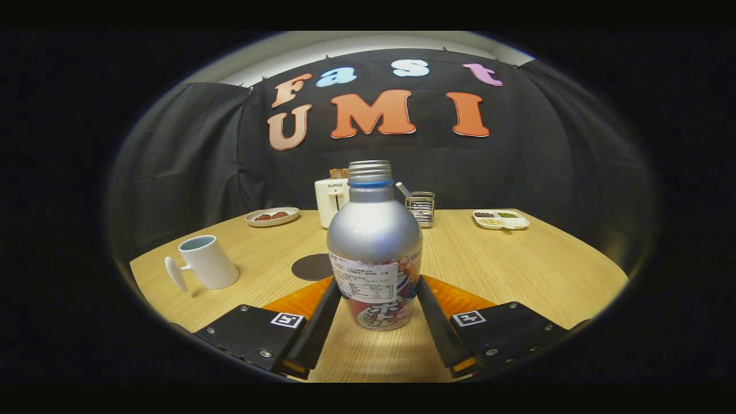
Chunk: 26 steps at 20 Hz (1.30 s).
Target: Take the bottle from table, then pour the juice into the cup, finally place the bottle on the coaster
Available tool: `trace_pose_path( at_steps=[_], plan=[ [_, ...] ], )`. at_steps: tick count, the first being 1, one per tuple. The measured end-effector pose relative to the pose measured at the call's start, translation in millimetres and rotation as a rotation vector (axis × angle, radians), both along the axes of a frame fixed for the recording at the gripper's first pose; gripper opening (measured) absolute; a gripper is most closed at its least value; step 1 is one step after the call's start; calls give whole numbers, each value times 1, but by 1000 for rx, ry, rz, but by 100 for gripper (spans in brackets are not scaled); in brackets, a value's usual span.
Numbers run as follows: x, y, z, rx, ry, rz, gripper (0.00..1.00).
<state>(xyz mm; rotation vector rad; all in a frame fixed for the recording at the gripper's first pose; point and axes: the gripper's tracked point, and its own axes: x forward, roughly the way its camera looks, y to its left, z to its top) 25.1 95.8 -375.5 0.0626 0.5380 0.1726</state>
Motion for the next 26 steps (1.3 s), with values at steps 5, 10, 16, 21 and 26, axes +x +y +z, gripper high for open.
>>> trace_pose_path(
  at_steps=[5, 10, 16, 21, 26],
  plan=[
    [2, 9, 13, -10, -27, 19, 77],
    [6, 21, 29, -77, -64, 66, 77],
    [9, 33, 41, -218, -113, 128, 77],
    [13, 50, 48, -313, -151, 182, 77],
    [19, 62, 45, -465, -167, 242, 77]
  ],
)
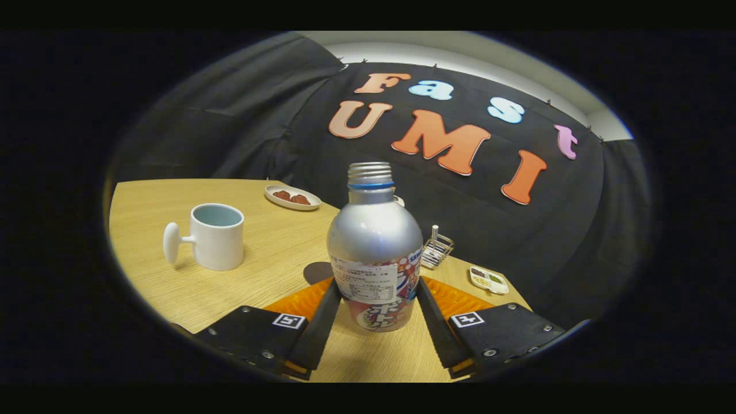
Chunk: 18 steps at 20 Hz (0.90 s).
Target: Take the bottle from table, then pour the juice into the cup, finally place the bottle on the coaster
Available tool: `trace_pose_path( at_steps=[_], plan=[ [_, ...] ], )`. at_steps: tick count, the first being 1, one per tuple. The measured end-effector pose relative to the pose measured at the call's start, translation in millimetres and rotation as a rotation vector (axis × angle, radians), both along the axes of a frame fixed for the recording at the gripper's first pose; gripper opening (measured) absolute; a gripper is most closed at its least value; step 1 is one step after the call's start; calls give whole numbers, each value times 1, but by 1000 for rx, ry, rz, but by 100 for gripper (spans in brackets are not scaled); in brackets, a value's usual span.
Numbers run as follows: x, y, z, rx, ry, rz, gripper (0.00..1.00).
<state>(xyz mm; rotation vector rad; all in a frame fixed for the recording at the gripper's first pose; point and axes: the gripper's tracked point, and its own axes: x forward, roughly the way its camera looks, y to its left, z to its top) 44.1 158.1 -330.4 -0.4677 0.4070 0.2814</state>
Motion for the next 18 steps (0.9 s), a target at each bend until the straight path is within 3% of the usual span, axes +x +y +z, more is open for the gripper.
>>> trace_pose_path(
  at_steps=[18],
  plan=[
    [17, 44, 17, -484, -207, 202, 76]
  ],
)
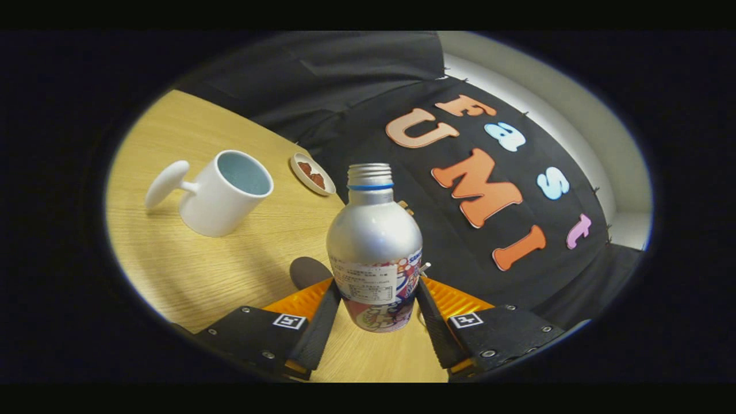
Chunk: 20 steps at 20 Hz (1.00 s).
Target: Take the bottle from table, then pour the juice into the cup, finally place the bottle on the coaster
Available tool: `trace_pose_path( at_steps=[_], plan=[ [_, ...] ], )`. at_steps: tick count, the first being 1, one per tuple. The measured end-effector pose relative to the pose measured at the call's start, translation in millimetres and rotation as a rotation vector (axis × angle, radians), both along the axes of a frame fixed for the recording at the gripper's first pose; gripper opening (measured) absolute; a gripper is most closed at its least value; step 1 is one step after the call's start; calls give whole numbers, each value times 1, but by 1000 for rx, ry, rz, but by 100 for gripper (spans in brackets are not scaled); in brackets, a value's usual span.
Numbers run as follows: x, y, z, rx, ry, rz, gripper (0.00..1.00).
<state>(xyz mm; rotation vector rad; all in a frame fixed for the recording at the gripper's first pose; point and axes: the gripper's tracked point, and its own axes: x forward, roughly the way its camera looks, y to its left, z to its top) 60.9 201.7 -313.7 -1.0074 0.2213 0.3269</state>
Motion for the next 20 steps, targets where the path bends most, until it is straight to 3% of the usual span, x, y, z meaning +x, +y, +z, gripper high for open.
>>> trace_pose_path(
  at_steps=[11, 20],
  plan=[
    [6, 34, 13, -219, -120, 138, 76],
    [9, 45, 18, -381, -196, 197, 76]
  ],
)
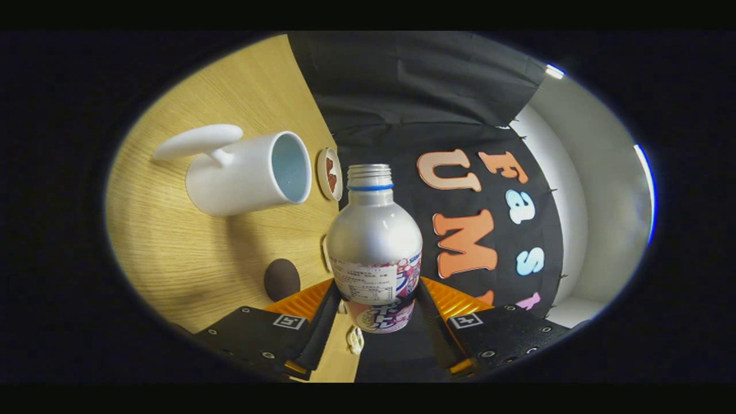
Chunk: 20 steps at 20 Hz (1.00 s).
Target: Take the bottle from table, then pour the juice into the cup, finally place the bottle on the coaster
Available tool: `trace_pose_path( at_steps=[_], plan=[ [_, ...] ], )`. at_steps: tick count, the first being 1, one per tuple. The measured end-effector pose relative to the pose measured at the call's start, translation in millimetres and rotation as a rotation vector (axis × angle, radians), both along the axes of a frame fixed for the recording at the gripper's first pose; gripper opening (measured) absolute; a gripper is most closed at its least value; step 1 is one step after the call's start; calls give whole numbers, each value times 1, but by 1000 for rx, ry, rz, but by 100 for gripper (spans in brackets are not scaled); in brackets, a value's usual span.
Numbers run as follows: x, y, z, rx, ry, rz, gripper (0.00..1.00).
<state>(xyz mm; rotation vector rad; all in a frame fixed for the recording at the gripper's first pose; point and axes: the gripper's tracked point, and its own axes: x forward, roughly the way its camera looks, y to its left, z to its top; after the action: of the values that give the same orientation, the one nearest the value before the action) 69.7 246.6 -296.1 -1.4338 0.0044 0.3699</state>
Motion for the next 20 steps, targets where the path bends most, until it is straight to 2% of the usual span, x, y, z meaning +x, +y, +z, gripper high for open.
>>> trace_pose_path(
  at_steps=[3, 20],
  plan=[
    [2, 0, -1, -64, -14, 21, 75],
    [14, -3, 10, -197, -89, 51, 76]
  ],
)
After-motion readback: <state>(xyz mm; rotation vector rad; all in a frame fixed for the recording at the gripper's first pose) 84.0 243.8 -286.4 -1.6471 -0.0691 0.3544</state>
